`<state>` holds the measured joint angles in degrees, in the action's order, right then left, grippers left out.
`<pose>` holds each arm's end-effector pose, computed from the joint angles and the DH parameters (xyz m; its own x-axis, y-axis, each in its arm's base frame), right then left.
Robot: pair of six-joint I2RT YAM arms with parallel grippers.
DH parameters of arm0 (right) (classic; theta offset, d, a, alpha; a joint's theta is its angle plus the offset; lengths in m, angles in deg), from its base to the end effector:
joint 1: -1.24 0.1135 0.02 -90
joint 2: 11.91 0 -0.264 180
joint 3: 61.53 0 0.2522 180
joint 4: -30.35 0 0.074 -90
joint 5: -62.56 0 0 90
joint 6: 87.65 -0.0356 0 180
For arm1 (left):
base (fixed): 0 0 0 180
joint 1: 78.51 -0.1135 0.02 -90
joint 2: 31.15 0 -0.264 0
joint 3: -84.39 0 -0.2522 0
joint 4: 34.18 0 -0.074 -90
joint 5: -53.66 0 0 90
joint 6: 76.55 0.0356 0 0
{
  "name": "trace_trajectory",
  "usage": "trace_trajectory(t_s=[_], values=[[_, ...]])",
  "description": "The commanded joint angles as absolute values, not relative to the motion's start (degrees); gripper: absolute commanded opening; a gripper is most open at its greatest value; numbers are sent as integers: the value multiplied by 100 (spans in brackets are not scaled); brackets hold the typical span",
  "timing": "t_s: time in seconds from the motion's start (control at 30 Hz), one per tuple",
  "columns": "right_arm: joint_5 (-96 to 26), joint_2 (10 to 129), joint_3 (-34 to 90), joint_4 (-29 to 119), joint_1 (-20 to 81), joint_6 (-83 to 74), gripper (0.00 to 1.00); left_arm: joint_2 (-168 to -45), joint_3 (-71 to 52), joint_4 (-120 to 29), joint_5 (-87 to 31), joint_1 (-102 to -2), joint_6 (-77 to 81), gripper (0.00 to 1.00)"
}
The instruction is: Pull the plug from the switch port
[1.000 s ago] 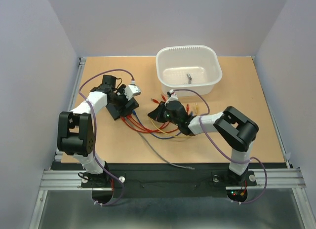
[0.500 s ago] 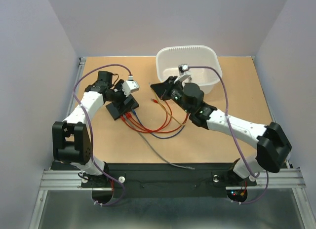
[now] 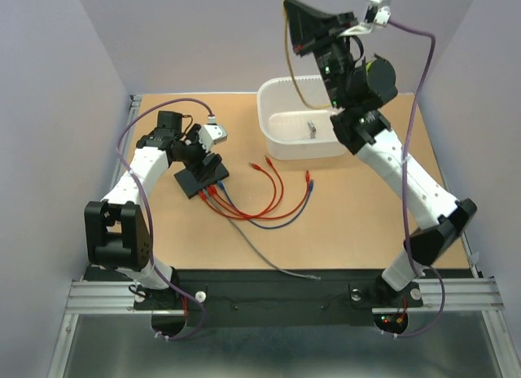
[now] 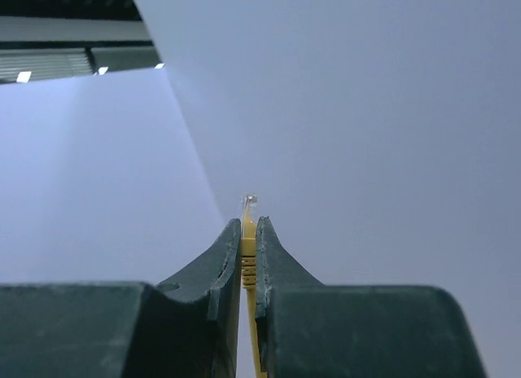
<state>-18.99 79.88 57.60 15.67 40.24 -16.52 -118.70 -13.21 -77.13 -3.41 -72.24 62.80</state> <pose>0.2624 0.2058 0.5663 0.3184 0.6695 -0.6712 -0.6770 0.6562 0.3334 0.3252 -0.0552 0.2773 -0.1386 0.6559 -0.7420 0.8561 0.4560 0.2431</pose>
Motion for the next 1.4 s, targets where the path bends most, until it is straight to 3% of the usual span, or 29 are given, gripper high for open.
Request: trace_trajectory(t_s=[0.0, 0.27, 0.7, 0.73, 0.77, 0.8, 0.9, 1.07, 1.2, 1.3, 1.37], values=[[-2137, 9108, 6656, 1458, 3175, -1241, 1, -11887, -1039, -7748, -215, -7253, 6136, 99], [-2891, 10830, 7221, 1388, 2471, -1355, 1, -12001, -1189, -7563, -487, -7341, 6065, 99], [-2822, 11272, 5296, 1650, 2250, -1320, 1, -12124, -1330, -7422, -453, -7525, 6074, 99], [-2814, 11281, 5296, 1773, 2250, -1373, 4, -12141, -1321, -7405, -452, -7525, 6065, 99], [-2814, 11272, 5278, 2001, 2250, -1425, 30, -12176, -1286, -7422, -452, -7525, 6048, 99], [-2823, 11237, 5243, 2055, 2250, -1478, 46, -12194, -1268, -7422, -461, -7534, 6039, 99], [-2631, 10860, 4998, 2099, 2250, -1689, 73, -12212, -1242, -7422, -470, -7552, 6004, 99], [-2437, 10105, 4997, 2775, 2391, -1716, 77, -12212, -1171, -7396, -514, -7736, 5960, 99], [-2225, 9252, 4095, 3207, 3382, -1461, 77, -12343, -1022, -7204, -557, -8166, 5688, 99], [-2714, 9154, 3566, 3225, 3972, -2082, 75, -12537, -1031, -6993, -803, -8211, 5512, 99], [-3295, 9294, 3170, 3164, 4078, -2926, 70, -12642, -1048, -6930, -936, -8202, 5476, 99]])
